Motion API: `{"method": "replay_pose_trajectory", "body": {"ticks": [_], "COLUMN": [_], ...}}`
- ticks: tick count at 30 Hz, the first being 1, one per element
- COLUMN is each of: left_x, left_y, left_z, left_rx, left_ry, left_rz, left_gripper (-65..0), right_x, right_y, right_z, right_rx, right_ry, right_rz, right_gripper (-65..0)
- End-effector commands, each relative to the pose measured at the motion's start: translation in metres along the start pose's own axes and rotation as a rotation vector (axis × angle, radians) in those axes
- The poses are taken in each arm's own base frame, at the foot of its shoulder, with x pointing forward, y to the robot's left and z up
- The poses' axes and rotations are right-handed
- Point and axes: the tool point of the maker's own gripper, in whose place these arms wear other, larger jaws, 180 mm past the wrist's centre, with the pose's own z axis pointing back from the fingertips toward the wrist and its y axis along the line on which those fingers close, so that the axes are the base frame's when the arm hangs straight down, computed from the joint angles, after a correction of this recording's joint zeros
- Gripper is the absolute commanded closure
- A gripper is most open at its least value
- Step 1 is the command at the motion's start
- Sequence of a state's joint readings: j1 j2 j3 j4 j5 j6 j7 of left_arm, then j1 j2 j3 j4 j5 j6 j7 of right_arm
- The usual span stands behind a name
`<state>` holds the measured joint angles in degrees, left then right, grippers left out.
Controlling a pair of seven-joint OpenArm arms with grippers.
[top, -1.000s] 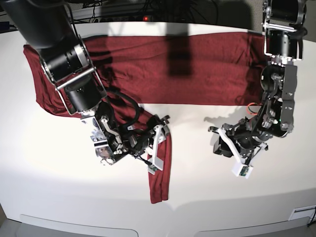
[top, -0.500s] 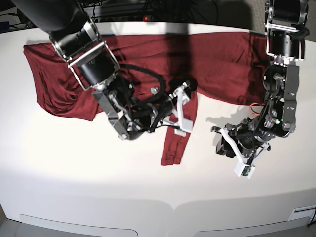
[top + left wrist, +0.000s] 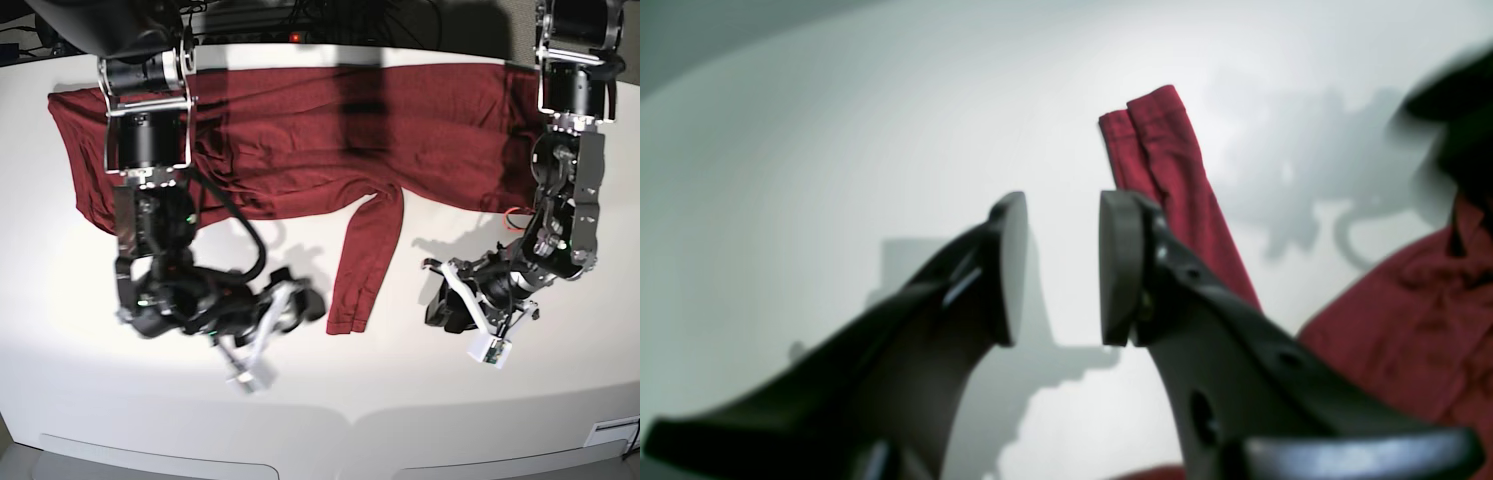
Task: Fold the T-shirt properly
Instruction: 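Move left gripper to the sleeve cuff and grasp it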
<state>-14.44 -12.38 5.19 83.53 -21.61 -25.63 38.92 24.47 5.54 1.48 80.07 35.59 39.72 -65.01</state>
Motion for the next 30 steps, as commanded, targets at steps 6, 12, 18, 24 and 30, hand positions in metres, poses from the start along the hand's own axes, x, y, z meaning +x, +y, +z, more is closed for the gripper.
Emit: {"method": "replay_pose_trajectory", "body": {"ticks": [6,12,18,24,30], "left_x": [0.012,0.018,-0.019,-0.053,-0.064], "left_y": [-0.043,-0.051,-0.021,-0.014,-0.018], "left_z": [-0.050,-0.098,-0.116,-0.119,-0.118], "left_rx": [-0.022,0.074,0.175,0.185,0.177], "left_ry": [0.019,0.112,0.247,0.331,0.350], "left_rz": [-0.046,-0.116,-0.069,-0.066,-0.057], "left_gripper": [-18.1,-18.1,-18.2,-21.1,-20.5], "right_x": [0.055,0.048,0.033,0.034,0.032], "right_y": [-0.046,-0.063,-0.062,-0.061,-0.061], "right_z": [0.078,0.110,0.110,0.110,0.109], "right_rx": [-0.175,-0.193,-0.176,-0.170,-0.169], "right_ry": [-0.282,-0.363,-0.348,-0.352,-0.339], "right_rz": [-0.037,-0.118,-0.145,-0.145,-0.146], "right_gripper": [-27.5,-27.5,-27.5,-27.5,-27.5]}}
